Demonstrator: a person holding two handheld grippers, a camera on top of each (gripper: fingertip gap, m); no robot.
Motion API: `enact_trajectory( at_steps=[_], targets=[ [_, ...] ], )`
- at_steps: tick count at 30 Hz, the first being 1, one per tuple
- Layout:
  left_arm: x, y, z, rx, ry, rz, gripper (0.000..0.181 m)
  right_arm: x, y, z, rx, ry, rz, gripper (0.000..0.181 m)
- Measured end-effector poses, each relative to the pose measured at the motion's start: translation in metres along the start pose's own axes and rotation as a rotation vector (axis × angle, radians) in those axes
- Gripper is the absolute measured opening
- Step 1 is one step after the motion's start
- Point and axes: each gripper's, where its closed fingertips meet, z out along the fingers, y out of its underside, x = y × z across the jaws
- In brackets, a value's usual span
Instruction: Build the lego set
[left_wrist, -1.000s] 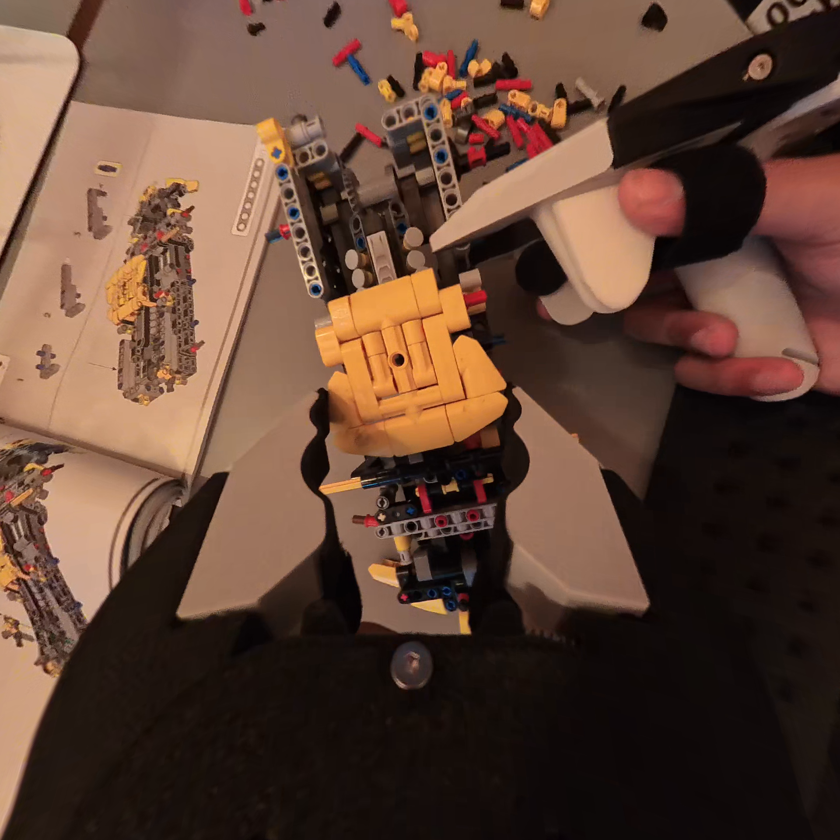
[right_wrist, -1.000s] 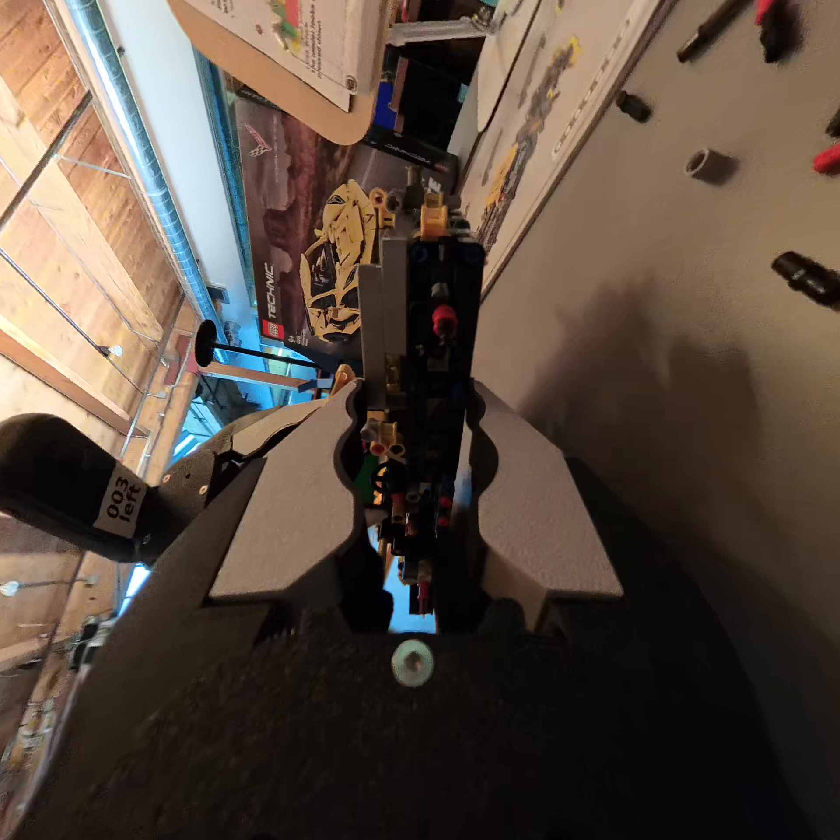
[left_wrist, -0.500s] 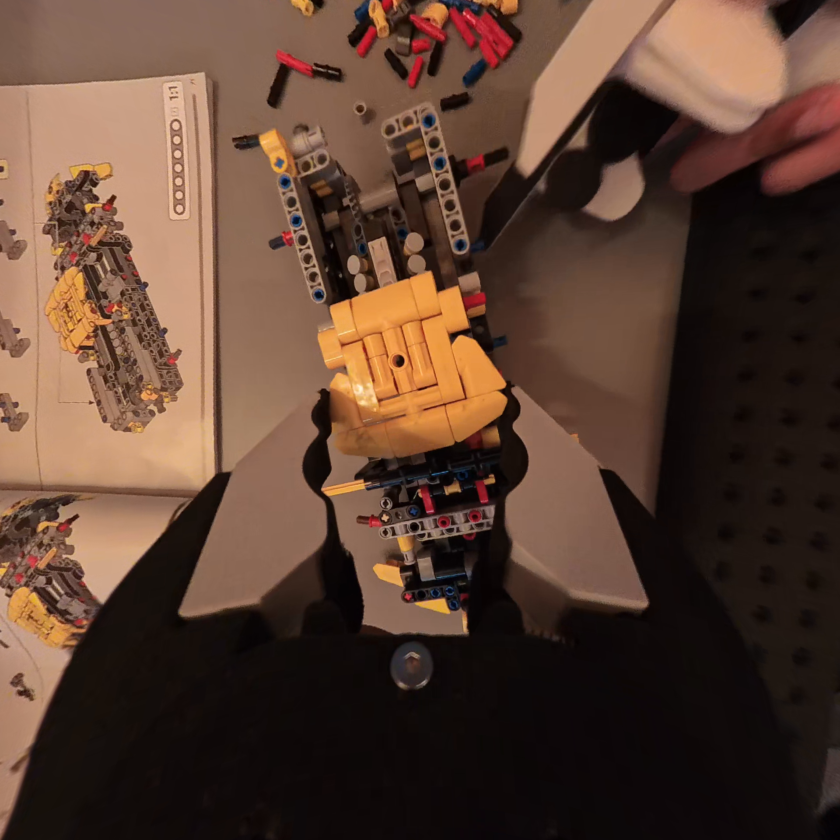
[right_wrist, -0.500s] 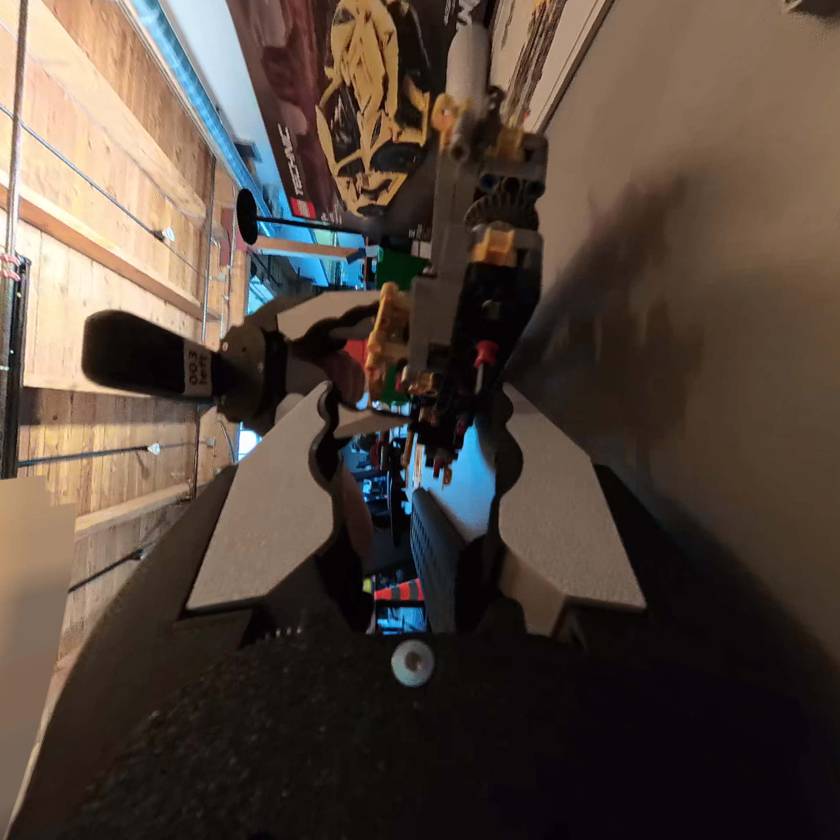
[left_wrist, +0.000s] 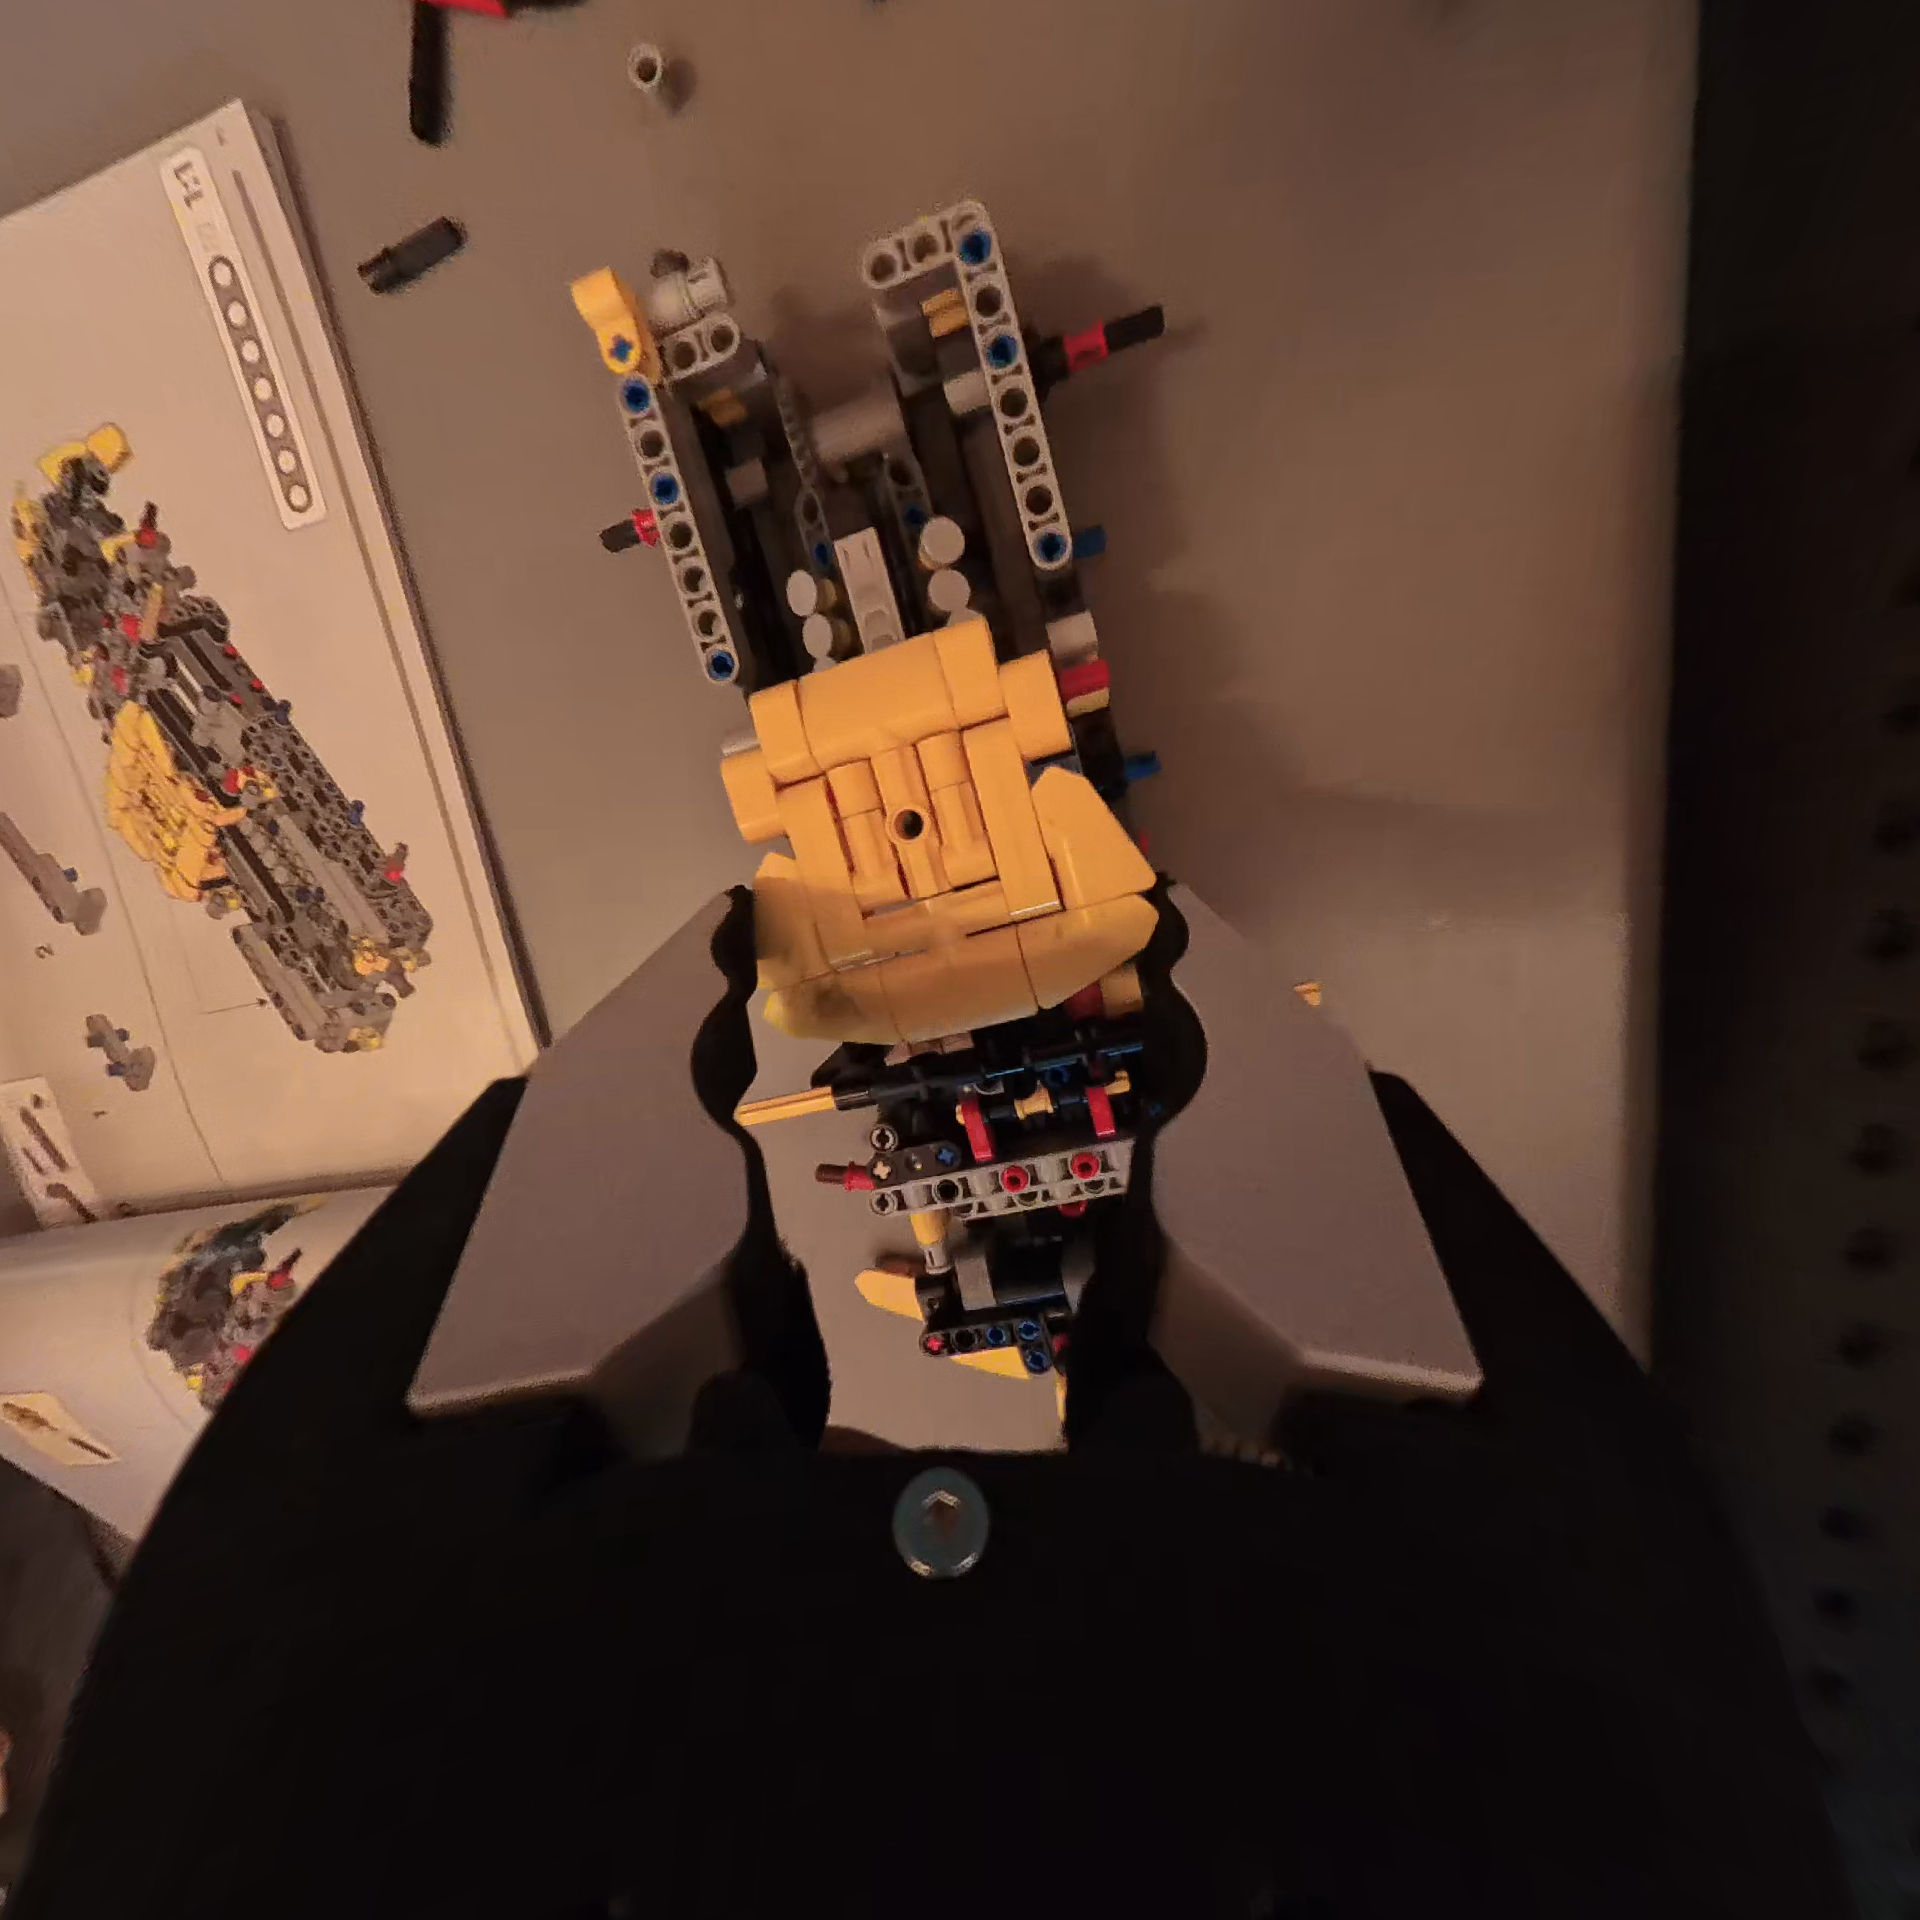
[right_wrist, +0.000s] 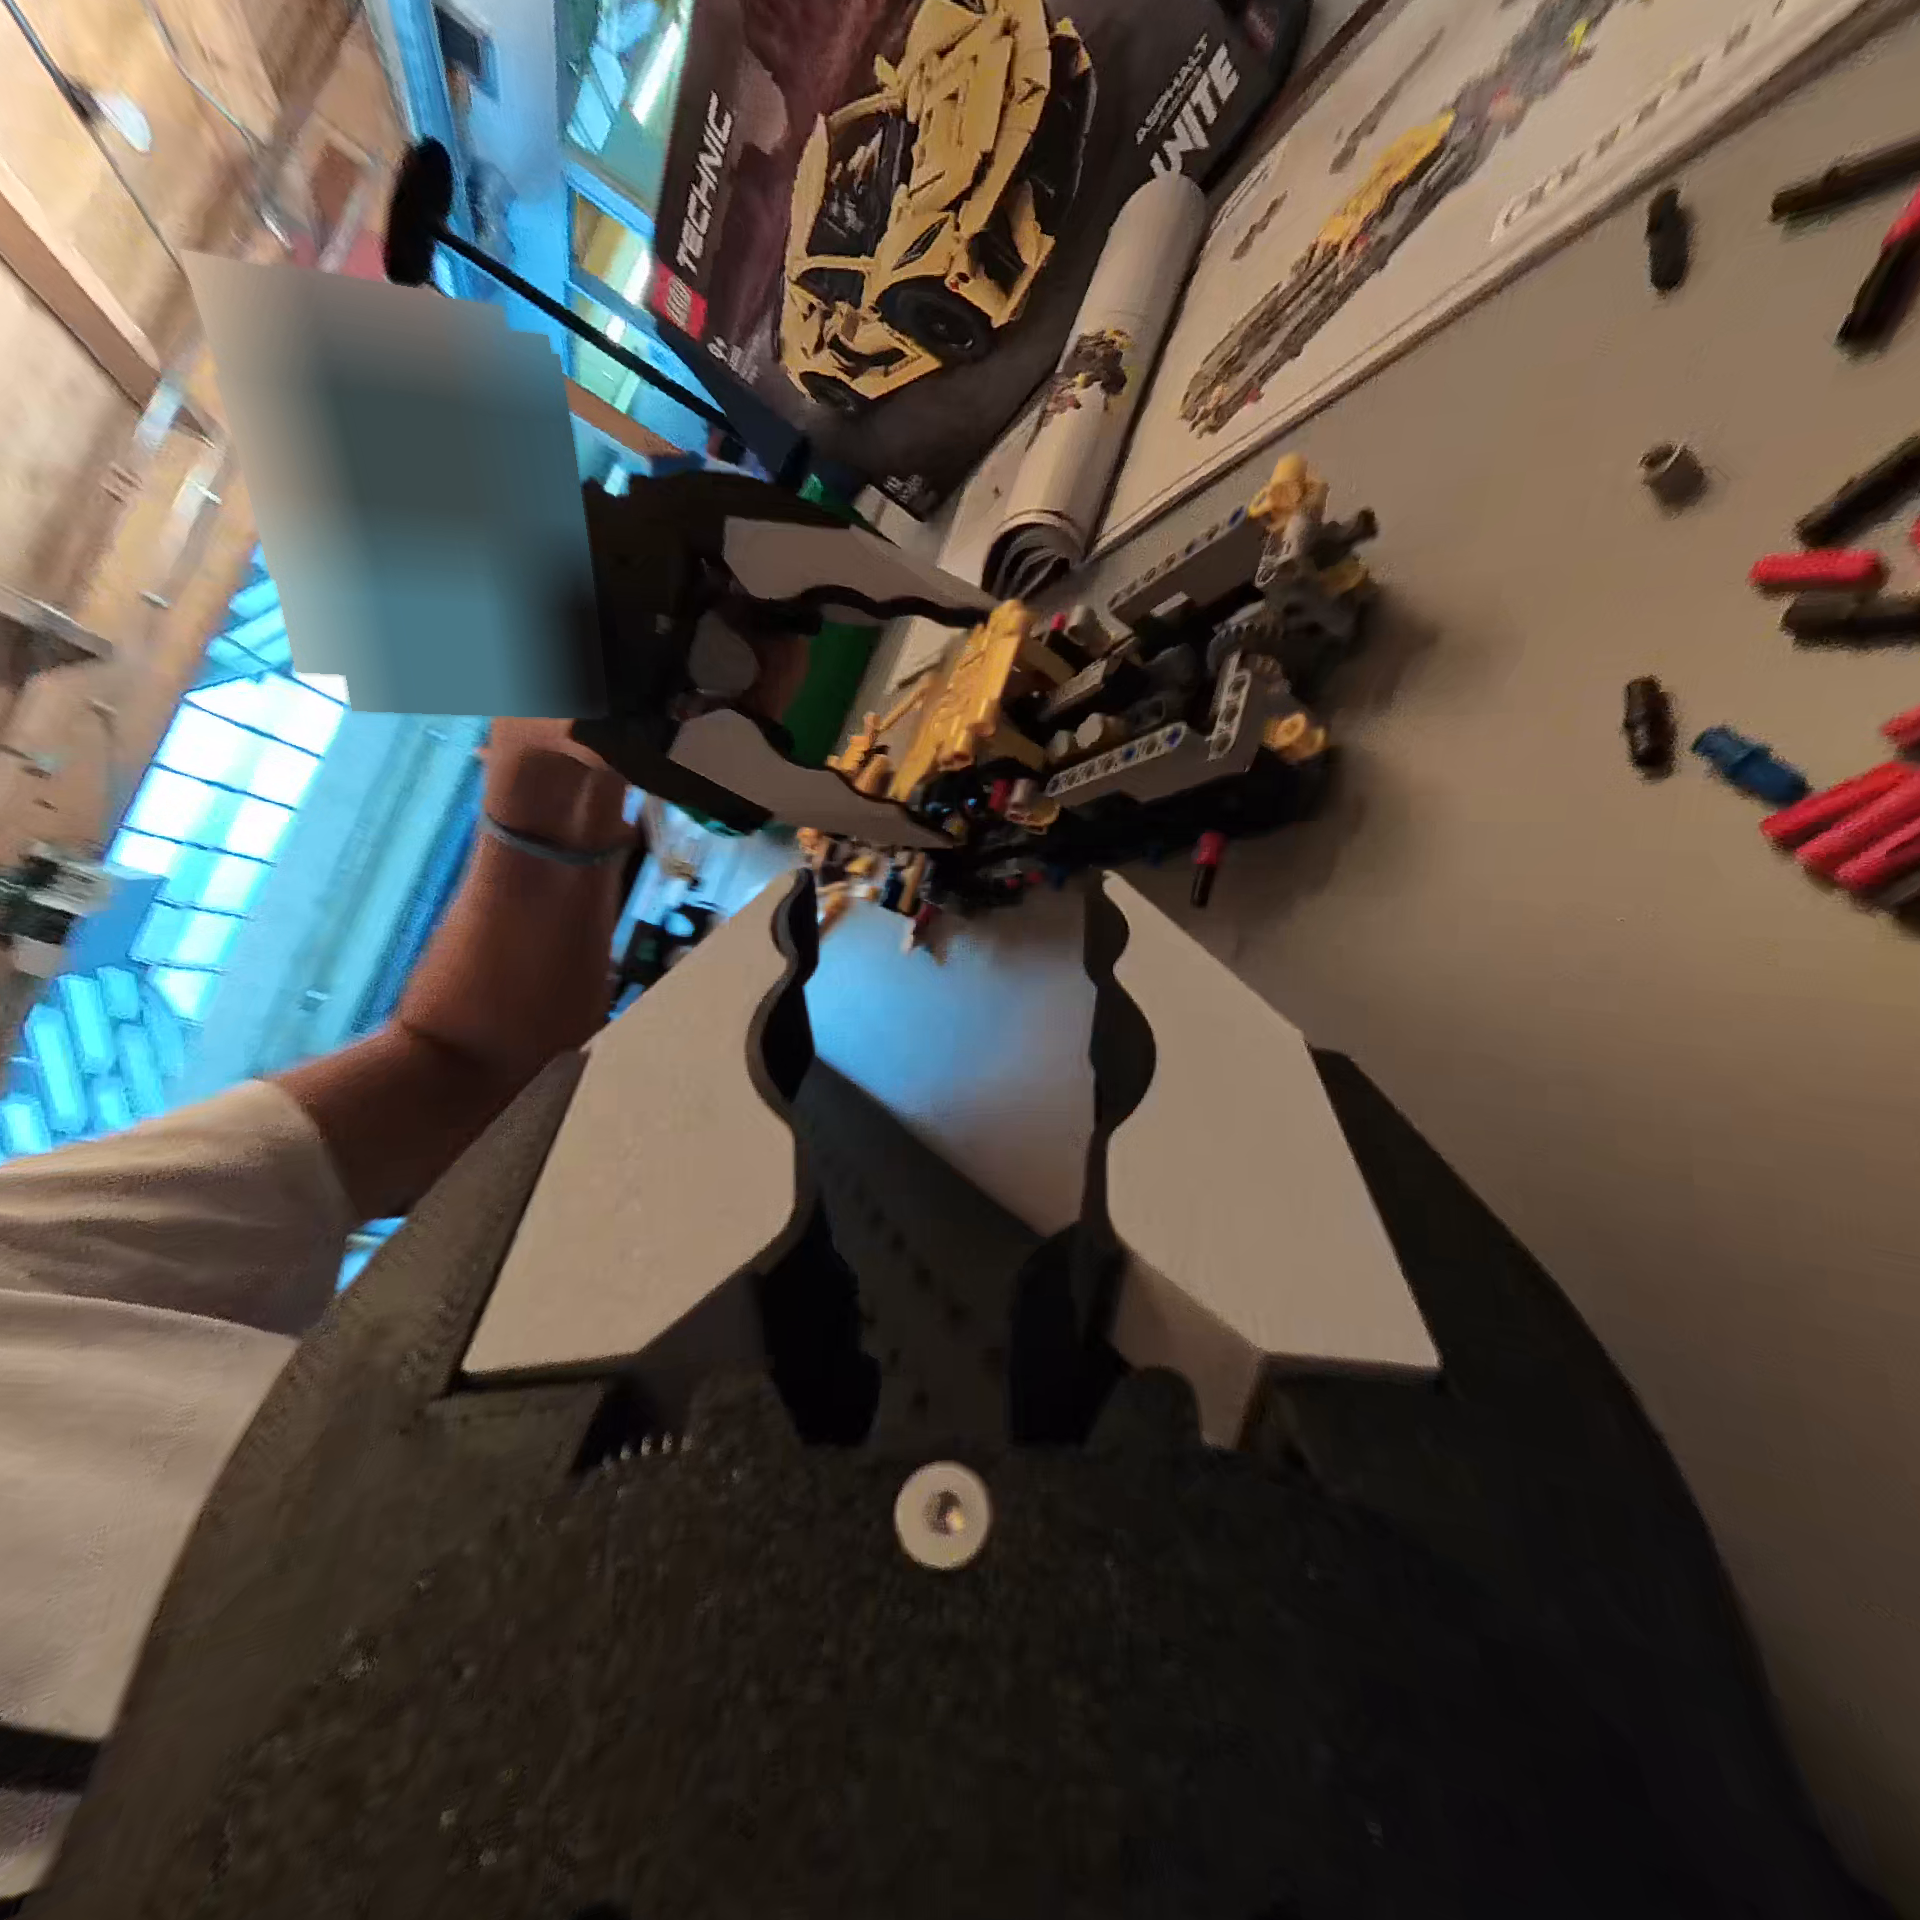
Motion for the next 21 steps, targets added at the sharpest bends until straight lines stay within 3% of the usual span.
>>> enact_trajectory(
  at_steps=[9,11,14,16,18,21],
  targets=[
    [-0.008,0.005,0.001,0.019,-0.023,0.089,0.077,0.027,-0.028,0.012,0.014,0.321,-0.518,0.046],
    [-0.006,0.000,-0.002,0.066,-0.026,0.044,0.089,0.032,-0.036,0.020,-0.014,0.380,-0.589,0.036],
    [0.000,-0.013,-0.026,0.272,-0.045,-0.120,0.089,0.034,-0.046,0.035,-0.043,0.363,-0.579,0.036],
    [-0.012,-0.013,-0.048,0.477,-0.145,-0.365,0.082,0.041,-0.062,0.039,-0.009,0.405,-0.619,0.036],
    [-0.023,0.012,-0.059,0.627,-0.260,-0.631,0.078,0.049,-0.077,0.041,0.046,0.441,-0.666,0.036],
    [-0.032,0.051,-0.077,0.832,-0.488,-0.868,0.065,0.058,-0.086,0.040,0.118,0.471,-0.708,0.037]
  ],
)
